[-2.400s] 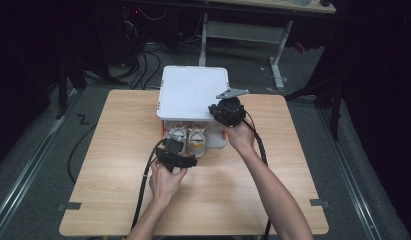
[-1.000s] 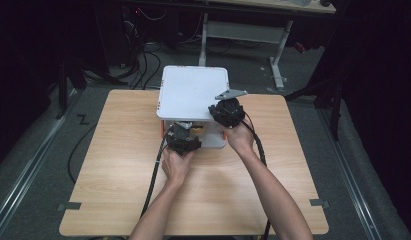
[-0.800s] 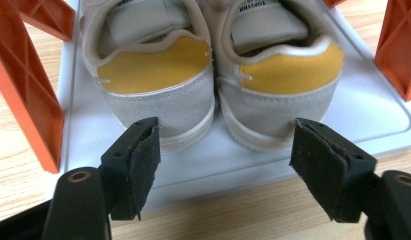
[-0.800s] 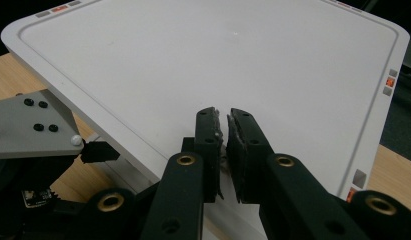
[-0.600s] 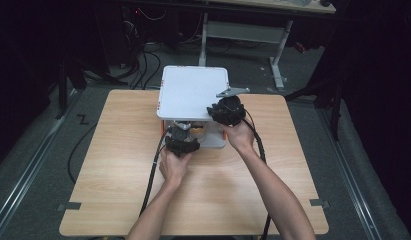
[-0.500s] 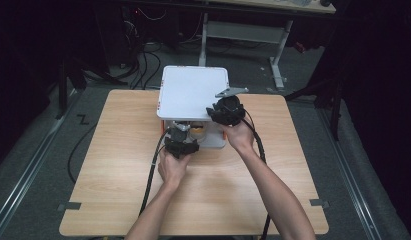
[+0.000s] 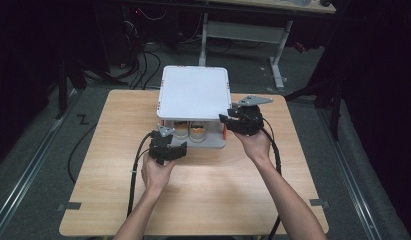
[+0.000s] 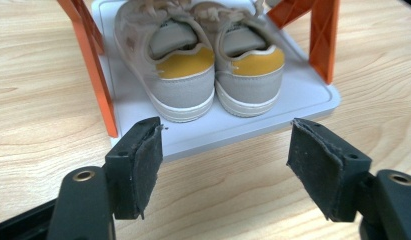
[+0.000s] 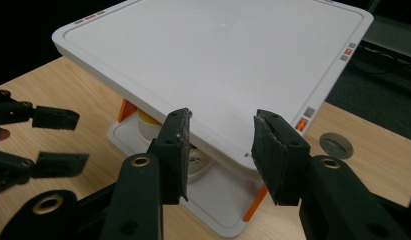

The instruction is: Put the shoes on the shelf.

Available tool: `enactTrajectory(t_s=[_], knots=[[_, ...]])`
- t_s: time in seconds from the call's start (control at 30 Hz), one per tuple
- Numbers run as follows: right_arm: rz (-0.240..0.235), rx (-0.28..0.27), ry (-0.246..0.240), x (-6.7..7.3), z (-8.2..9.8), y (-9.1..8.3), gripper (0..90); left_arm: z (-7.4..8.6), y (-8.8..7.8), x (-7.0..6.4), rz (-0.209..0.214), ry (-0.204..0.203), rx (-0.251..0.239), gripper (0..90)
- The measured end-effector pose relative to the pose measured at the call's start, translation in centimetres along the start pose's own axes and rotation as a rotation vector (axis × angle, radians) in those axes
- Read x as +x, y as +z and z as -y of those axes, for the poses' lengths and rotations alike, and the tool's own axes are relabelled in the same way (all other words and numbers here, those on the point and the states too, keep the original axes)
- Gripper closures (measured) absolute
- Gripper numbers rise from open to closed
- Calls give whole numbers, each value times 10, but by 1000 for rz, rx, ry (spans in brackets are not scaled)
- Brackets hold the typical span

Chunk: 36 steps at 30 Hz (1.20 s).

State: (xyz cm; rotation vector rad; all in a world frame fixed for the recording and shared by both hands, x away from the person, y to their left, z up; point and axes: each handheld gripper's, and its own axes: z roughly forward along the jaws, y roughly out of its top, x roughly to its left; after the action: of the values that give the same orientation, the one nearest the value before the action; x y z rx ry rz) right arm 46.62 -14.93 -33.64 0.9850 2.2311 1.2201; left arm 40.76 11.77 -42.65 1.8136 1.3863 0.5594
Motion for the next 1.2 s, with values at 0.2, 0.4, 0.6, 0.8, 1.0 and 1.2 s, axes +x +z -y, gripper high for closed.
enactTrajectory(t_s=[0.2, 0.4, 0.6, 0.8, 1.0, 1.2], knots=[[-4, -46, 32, -8, 13, -21, 563, 0, -12, -1, 38, 15, -13, 318], [-2, -66, 75, -15, 33, -41, 556, 1, -27, -1, 70, 19, -64, 305], [-3, -80, 110, -24, 52, -59, 549, 9, -43, 5, 70, 26, -93, 293], [12, -73, 120, -29, 73, -68, 543, 20, -58, 21, 75, -1, -108, 256], [46, -62, 133, -35, 97, -80, 539, 29, -74, 33, 86, -23, -73, 216], [51, -68, 190, -41, 125, -88, 534, 35, -82, 37, 76, -9, -83, 210]])
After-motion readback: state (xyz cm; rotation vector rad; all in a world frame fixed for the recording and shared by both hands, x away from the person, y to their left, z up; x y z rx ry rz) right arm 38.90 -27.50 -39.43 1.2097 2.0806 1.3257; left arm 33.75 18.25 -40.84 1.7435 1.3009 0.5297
